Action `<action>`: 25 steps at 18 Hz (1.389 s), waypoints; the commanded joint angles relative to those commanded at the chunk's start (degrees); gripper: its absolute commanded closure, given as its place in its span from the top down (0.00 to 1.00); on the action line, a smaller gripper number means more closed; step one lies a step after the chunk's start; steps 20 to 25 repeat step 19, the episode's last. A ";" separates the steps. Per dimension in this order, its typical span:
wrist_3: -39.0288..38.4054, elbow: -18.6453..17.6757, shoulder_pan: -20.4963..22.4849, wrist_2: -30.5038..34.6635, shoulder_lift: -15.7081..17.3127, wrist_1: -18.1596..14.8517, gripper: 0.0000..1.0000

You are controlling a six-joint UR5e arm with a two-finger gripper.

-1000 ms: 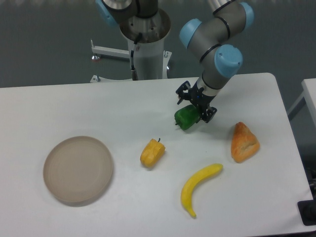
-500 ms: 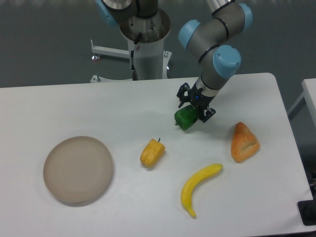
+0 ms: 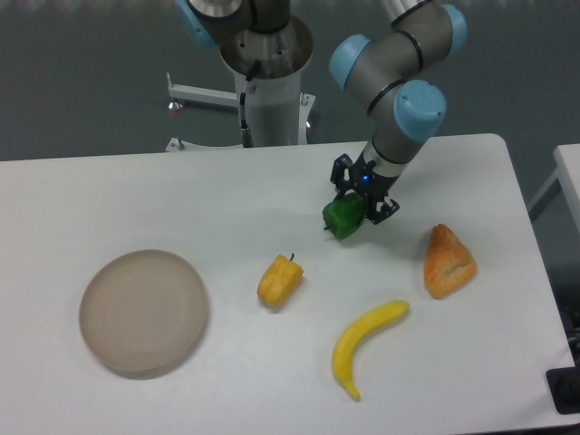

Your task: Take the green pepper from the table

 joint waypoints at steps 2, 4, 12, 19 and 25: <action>0.17 3.60 -0.09 2.10 -0.53 -0.44 0.42; 0.35 6.68 -0.09 3.78 -1.31 -0.44 0.42; 0.44 18.03 -0.26 7.56 -6.06 -1.58 0.42; 0.44 21.64 -0.88 8.27 -8.09 -1.58 0.42; 0.44 21.64 -0.88 8.27 -8.09 -1.58 0.42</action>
